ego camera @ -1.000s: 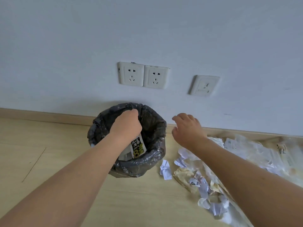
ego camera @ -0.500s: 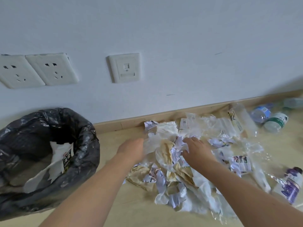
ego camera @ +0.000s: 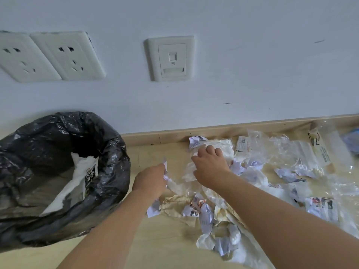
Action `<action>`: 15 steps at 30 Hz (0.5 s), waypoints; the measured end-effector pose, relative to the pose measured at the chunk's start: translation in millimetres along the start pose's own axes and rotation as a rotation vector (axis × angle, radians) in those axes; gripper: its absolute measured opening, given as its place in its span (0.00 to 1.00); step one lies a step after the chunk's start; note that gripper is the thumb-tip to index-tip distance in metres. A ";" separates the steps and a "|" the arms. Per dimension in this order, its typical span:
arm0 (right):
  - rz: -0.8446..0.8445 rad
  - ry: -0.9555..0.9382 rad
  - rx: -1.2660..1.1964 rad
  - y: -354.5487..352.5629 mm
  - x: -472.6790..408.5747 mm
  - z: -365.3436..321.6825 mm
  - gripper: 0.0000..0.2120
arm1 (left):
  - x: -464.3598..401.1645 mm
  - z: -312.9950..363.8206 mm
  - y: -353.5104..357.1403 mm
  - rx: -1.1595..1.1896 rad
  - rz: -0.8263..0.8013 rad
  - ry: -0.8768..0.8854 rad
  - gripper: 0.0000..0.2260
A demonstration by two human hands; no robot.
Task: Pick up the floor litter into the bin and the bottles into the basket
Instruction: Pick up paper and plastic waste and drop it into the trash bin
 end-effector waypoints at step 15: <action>0.264 0.300 -0.512 -40.6 22.1 30.1 0.11 | 20.2 20.5 -46.8 0.658 0.213 -0.167 0.10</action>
Point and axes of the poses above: each hand's wrist, its own x-axis away from the middle knuckle, its own y-axis out of the palm, z = x × y, the point moved 3 cm from there along -x, towards the middle knuckle, and after that the axes turned 5 degrees about x, right-handed, at the moved point
